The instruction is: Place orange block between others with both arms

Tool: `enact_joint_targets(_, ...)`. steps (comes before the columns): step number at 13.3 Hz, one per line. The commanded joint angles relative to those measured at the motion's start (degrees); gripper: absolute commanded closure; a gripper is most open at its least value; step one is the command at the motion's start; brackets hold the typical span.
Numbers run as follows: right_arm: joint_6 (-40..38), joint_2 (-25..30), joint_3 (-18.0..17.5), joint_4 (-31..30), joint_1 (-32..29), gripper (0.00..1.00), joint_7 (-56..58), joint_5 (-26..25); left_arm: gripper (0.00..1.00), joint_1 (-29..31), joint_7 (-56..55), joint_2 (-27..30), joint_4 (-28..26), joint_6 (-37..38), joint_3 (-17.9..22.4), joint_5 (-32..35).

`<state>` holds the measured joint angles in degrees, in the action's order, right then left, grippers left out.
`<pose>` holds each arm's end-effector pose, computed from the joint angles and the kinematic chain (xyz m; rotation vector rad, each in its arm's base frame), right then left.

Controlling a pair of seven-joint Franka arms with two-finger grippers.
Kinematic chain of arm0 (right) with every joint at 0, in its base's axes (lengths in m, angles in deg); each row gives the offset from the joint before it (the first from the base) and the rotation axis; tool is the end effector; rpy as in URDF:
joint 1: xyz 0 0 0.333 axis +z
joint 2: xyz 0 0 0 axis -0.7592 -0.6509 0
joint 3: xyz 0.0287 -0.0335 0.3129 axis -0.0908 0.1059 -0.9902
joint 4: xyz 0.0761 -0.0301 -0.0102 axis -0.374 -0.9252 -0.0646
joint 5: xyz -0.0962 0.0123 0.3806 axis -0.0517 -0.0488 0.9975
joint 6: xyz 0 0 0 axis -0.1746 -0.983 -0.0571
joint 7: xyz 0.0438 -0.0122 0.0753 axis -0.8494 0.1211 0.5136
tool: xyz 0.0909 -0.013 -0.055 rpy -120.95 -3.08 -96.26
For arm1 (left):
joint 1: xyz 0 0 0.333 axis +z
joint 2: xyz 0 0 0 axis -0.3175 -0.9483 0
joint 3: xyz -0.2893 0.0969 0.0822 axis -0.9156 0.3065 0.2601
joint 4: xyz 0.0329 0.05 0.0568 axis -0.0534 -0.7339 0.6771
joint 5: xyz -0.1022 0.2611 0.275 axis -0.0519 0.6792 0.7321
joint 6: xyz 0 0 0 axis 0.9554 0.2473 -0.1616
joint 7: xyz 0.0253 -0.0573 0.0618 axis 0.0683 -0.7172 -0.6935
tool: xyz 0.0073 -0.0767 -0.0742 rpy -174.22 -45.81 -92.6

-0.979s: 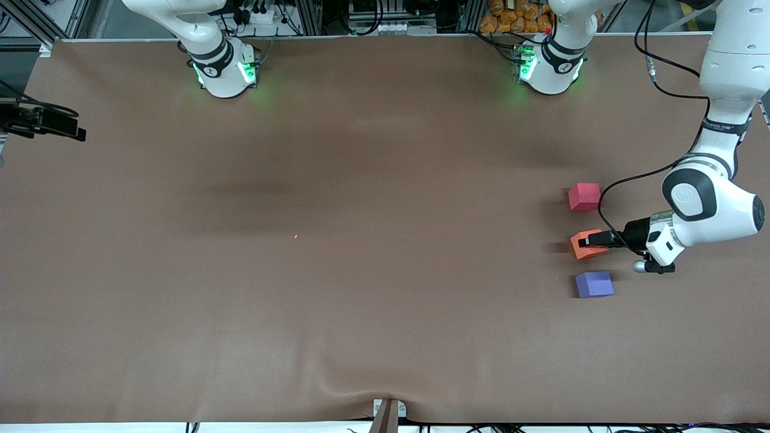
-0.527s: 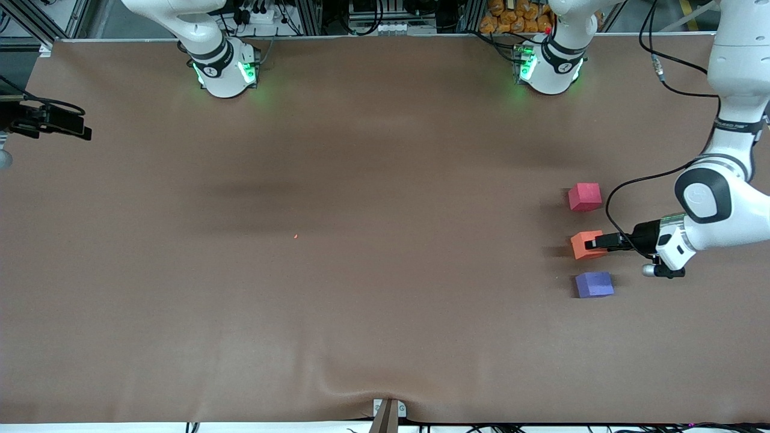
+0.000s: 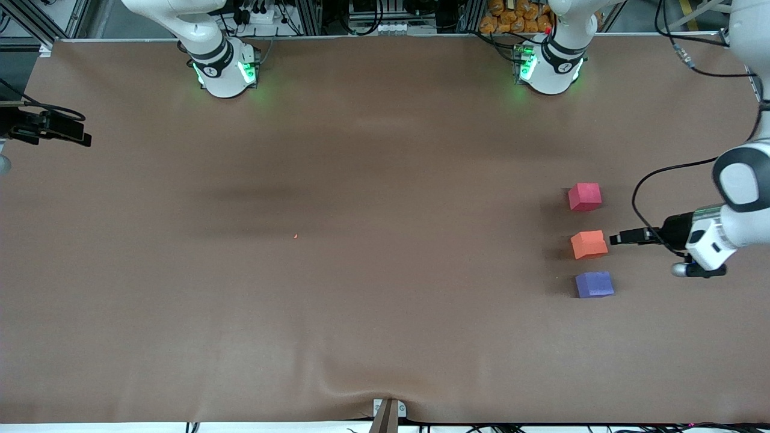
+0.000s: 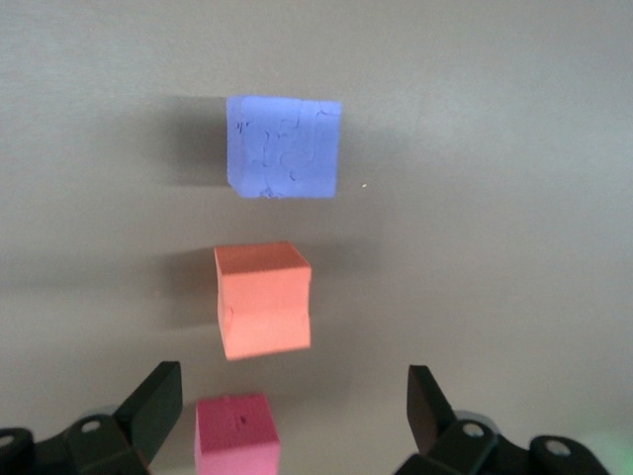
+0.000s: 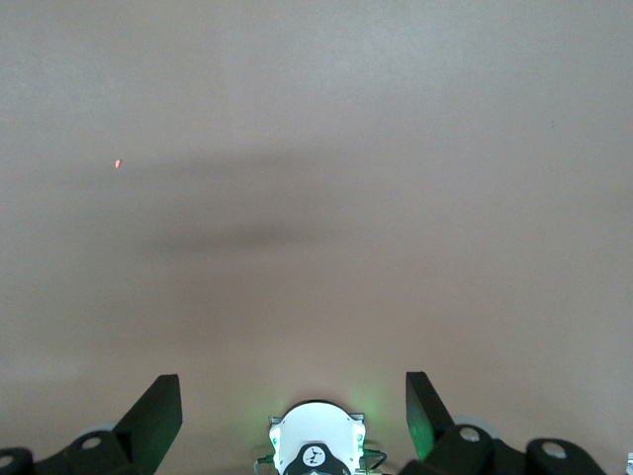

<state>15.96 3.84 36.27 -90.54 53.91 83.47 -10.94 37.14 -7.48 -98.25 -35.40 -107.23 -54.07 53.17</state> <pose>0.5421 -0.0337 0.6278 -3.1035 0.0847 0.3610 0.6296 0.0894 0.3399 2.7704 0.1438 -0.1964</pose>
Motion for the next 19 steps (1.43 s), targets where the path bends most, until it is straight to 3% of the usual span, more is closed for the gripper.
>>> enact_joint_targets(1,-1.12,0.57,-0.22,0.43,0.32,0.0,-0.09,0.78,0.0,-0.35,-6.67,4.07,3.09,6.47,-0.56,6.18)
enact_joint_targets(6,-3.67,1.02,-0.13,2.37,0.32,0.0,0.0,3.68,0.0,-0.35,-16.44,11.89,4.25,13.25,-6.62,14.45)
enact_joint_targets(8,-3.23,0.93,-0.13,2.46,0.14,0.0,0.17,3.33,0.0,-0.44,-15.05,12.96,8.26,14.82,-7.42,18.49)
enact_joint_targets(11,-2.97,0.93,-0.48,2.54,0.93,0.0,0.7,-0.19,0.0,-0.53,-14.77,12.96,14.78,21.24,-7.77,18.17)
enact_joint_targets(19,-3.14,0.49,-0.4,2.9,0.76,0.0,0.61,-0.54,0.0,-0.27,-15.83,21.56,12.34,25.3,-10.67,17.98)
